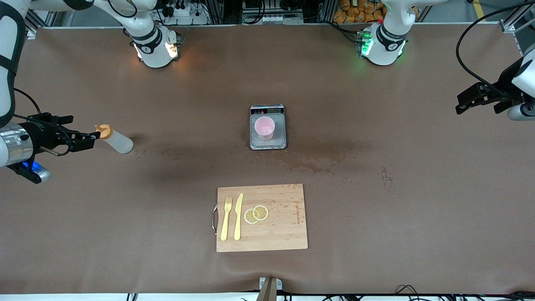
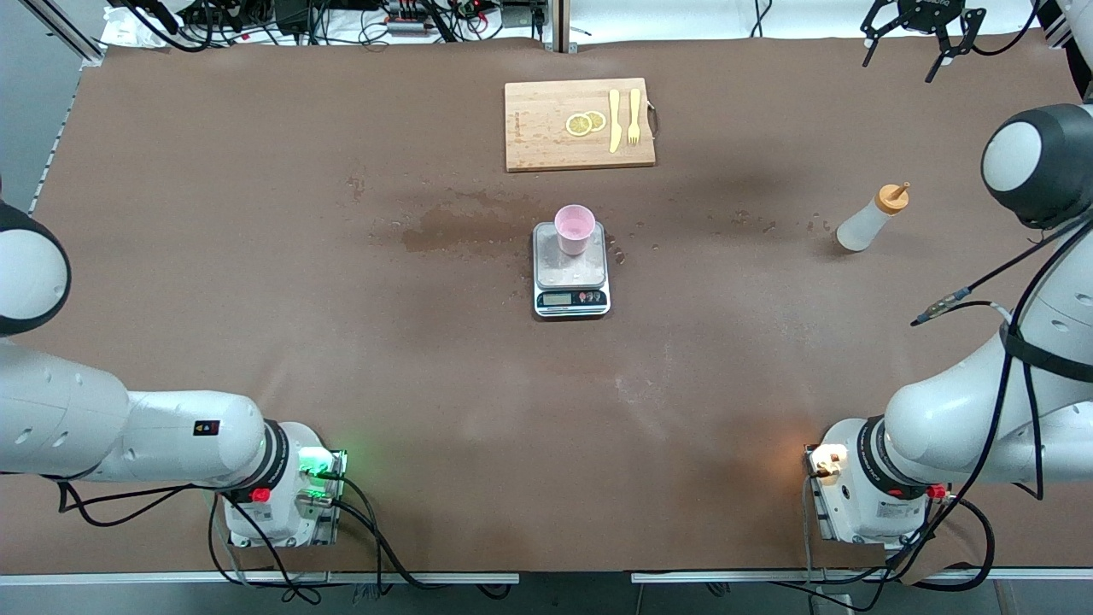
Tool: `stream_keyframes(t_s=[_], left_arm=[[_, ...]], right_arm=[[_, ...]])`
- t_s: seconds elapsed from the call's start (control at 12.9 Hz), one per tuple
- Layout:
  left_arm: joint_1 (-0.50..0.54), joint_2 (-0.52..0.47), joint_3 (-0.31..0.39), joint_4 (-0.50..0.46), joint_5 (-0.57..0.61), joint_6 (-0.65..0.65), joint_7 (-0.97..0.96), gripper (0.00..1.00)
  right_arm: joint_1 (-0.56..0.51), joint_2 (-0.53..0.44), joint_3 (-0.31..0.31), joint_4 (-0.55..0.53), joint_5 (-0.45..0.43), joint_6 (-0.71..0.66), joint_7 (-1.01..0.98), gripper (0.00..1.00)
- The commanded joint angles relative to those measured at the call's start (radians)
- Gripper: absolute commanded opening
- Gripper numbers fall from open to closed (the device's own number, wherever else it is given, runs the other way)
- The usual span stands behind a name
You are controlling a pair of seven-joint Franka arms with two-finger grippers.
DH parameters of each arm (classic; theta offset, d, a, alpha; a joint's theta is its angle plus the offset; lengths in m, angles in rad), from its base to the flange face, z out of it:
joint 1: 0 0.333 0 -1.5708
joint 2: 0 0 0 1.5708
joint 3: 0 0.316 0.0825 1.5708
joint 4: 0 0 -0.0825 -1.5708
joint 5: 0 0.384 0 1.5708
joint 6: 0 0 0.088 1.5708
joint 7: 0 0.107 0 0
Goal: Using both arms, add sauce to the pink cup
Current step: 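Set the bottle upright and open the right gripper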
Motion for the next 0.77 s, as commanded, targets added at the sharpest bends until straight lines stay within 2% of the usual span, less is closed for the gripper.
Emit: stream_keyframes(t_s=[0.0,0.15,0.31,0.39,0.62,0.7], left_arm=[[0.006,-0.009,0.001,-0.006,-0.017,-0.007,0.016,1.00],[0.004,-0.008,-0.001,-0.006,-0.017,-0.005,0.014,1.00],[0.003,0.000,-0.001,-0.007,-0.017,-0.001,0.014,1.00],[0.003,0.000,-0.002,-0.007,-0.017,0.004,0.014,1.00],[0.004,-0.001,-0.002,-0.012,-0.017,0.004,0.016,1.00],[0.004,-0.001,-0.002,-0.012,-0.017,0.004,0.016,1.00]], right_arm=[[0.006,-0.179,0.001,-0.252,-0.046,0.146,-0.137,1.00],[0.012,-0.301,0.003,-0.434,-0.049,0.293,-0.148,1.00],[0.031,-0.385,0.003,-0.550,-0.050,0.396,-0.148,1.00],[0.032,-0.395,0.003,-0.559,-0.055,0.407,-0.150,1.00],[0.089,-0.418,0.005,-0.564,-0.151,0.426,-0.197,1.00],[0.089,-0.425,0.003,-0.564,-0.153,0.436,-0.252,1.00]])
